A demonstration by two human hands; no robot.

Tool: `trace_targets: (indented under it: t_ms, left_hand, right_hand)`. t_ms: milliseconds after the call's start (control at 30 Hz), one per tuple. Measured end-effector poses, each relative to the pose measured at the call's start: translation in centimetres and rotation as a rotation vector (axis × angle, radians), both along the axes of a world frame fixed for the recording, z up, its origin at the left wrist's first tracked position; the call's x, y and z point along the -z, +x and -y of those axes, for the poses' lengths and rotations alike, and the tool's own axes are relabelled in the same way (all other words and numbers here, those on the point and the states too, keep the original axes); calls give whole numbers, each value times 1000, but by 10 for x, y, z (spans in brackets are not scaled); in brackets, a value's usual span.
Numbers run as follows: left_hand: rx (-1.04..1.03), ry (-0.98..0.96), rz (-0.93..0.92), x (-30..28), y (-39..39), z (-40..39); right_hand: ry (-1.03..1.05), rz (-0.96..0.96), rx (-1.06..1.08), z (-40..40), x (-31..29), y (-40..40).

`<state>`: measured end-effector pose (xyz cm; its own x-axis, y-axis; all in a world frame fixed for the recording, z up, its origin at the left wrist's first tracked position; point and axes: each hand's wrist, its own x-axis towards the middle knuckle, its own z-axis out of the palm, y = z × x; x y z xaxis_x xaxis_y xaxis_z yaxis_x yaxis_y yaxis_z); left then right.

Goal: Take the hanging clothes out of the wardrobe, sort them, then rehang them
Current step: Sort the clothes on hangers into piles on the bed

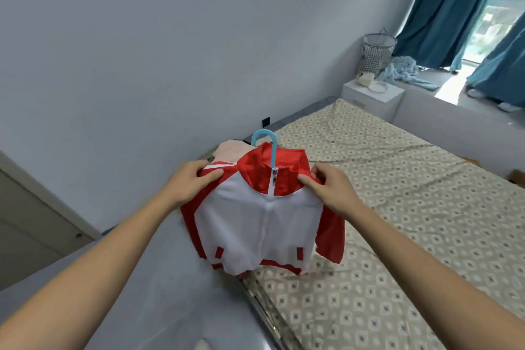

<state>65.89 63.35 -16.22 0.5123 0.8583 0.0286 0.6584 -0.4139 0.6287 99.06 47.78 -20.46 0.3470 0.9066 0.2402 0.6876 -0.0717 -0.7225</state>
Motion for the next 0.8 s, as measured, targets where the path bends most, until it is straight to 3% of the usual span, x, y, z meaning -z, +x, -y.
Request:
trace_targets:
  t_ms: [167, 433, 800]
  left_hand:
    - [-89, 13, 7, 11, -64, -56]
    - [-29, -9, -14, 44, -126, -173]
    - [36, -68, -166, 80, -116, -307]
  right_hand:
    - [9, -12, -52, -59, 6, -60]
    - [-62, -125, 52, -141, 49, -143]
    - [-153, -314, 71, -231, 124, -176]
